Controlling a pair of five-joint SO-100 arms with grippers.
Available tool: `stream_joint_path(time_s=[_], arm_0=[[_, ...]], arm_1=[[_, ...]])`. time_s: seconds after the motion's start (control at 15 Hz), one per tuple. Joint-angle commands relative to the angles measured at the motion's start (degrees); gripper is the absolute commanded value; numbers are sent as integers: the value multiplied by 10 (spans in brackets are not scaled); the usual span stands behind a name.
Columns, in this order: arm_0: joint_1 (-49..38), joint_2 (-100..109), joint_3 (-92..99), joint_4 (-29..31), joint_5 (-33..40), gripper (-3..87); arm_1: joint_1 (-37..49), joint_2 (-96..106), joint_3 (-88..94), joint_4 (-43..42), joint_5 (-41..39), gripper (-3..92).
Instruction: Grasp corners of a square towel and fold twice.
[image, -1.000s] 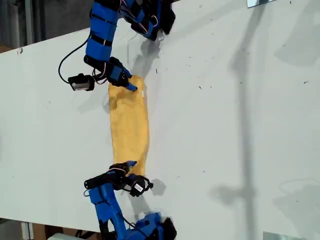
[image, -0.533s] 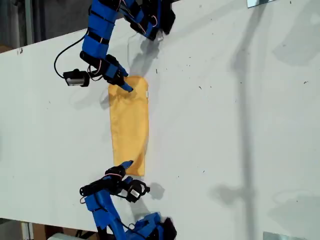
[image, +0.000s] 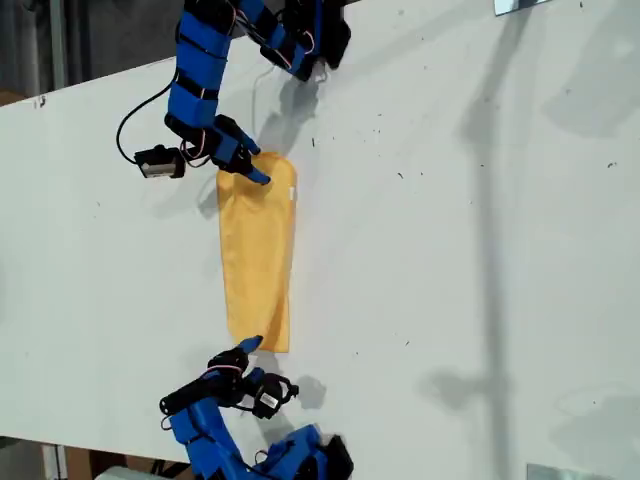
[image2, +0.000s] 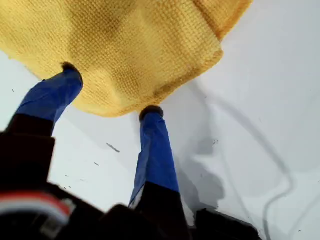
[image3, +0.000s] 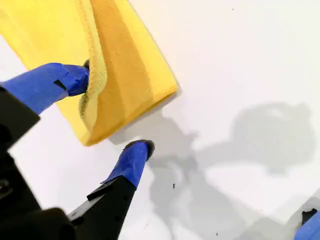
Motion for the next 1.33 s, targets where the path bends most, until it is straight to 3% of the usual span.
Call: stream_joint_path(time_s=[0.0,0.13,0.2,0.27,0.33,0.4,0.47,0.53,0.6,0.67,0.8,1.07,1.27], arm_0=[[12,46,0,-21,-28,243],[11,6,-50,29,-58,225],[11,128,42,-97,-56,218],[32,76,12,-90,-52,216],[28,27,-52,-15,-53,209],[7,143,-31,-24,-53,206],[11,268,53,-120,-52,223],[28,142,38,-113,-47,224],[31,-13,-40,-20,-55,210],[31,41,-69,25,-83,206],[27,330,-47,-24,-98,210],[41,192,167,-156,-102,203],[50,225,149,-131,-96,202]], arm_1=[[1,1,-33,-6,-7,279],[3,-3,-39,-6,-7,278],[1,-4,-39,-6,-7,278],[0,-7,-40,-6,-7,277],[-1,-8,-44,-4,-7,277],[1,-7,-45,-2,-8,277],[-1,-7,-45,-2,-8,277],[-4,-9,-47,-4,-7,277],[-4,-14,-56,-3,-8,278],[-4,-20,-62,-4,-8,278],[-15,-26,-66,-2,-4,278],[-4,-68,-76,-12,-6,282],[37,-109,-98,-9,-35,289]])
